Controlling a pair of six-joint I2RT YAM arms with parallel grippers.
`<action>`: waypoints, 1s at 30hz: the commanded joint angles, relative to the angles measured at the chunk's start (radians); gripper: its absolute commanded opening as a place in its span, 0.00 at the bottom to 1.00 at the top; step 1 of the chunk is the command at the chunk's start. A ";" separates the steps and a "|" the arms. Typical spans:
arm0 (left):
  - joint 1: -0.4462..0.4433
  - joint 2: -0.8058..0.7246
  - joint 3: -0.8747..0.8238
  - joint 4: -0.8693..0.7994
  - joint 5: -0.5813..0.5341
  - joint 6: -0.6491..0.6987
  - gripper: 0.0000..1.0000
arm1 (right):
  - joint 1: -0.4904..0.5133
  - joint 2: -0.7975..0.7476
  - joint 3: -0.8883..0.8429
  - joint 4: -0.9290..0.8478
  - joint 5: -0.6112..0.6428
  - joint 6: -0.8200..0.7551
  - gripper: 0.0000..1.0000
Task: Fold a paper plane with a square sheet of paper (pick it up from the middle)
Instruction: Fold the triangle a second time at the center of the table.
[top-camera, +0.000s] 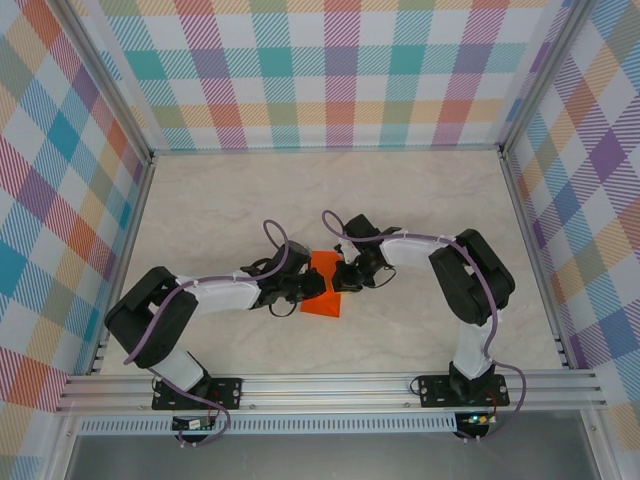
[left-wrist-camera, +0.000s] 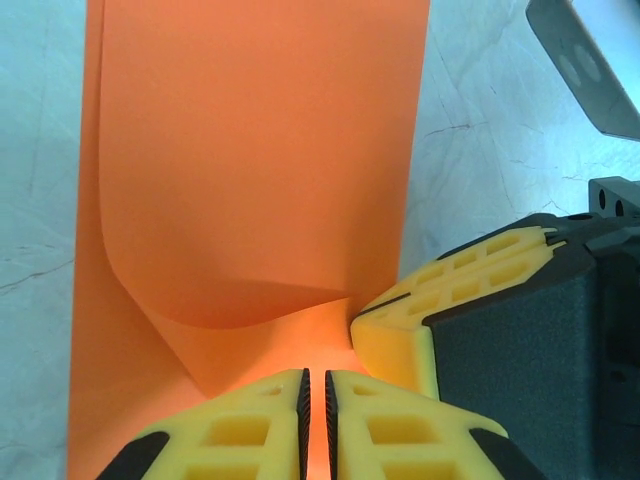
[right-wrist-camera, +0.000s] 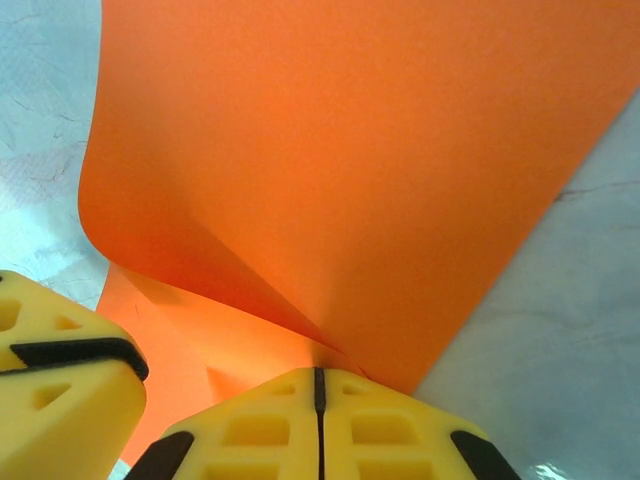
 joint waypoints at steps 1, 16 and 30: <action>0.004 0.027 0.021 -0.019 -0.009 0.012 0.14 | 0.001 0.055 -0.012 -0.054 0.095 -0.031 0.07; 0.024 0.088 0.049 -0.106 -0.136 -0.008 0.15 | -0.001 0.101 -0.020 -0.077 0.138 -0.061 0.05; 0.155 0.030 0.010 -0.122 -0.111 0.026 0.16 | -0.011 0.108 -0.031 -0.071 0.140 -0.068 0.04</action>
